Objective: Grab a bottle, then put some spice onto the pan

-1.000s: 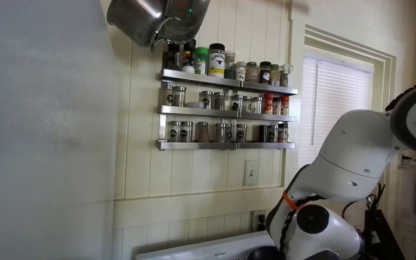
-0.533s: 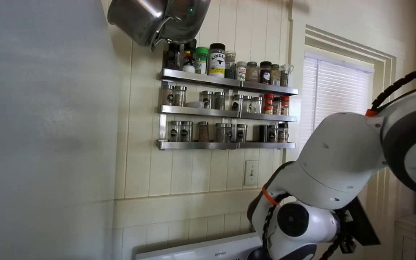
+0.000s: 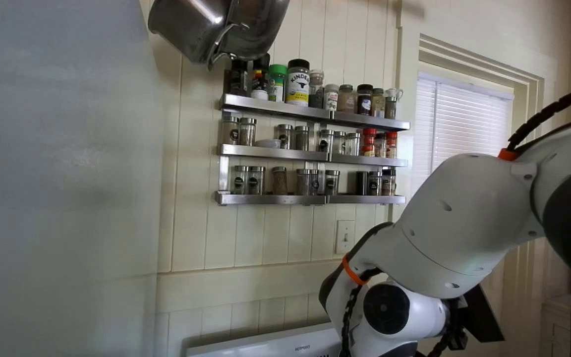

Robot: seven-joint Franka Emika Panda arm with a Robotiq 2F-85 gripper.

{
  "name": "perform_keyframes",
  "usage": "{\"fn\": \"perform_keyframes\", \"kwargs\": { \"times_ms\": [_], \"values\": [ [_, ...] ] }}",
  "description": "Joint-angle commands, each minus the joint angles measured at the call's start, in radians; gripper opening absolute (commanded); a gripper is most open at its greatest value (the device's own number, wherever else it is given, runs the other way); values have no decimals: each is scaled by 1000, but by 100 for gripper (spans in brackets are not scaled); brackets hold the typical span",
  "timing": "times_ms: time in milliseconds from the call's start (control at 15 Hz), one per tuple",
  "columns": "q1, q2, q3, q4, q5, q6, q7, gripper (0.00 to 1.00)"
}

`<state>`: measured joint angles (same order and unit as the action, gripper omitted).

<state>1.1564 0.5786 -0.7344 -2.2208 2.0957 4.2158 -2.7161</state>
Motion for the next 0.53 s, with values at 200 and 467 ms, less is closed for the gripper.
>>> {"fn": "perform_keyframes", "kwargs": {
  "times_ms": [200,467],
  "values": [
    [-28,-38,-11,-48,-118,5,76,23],
    [-197,-80,133,-82,-31,11,-9,23]
  ]
}}
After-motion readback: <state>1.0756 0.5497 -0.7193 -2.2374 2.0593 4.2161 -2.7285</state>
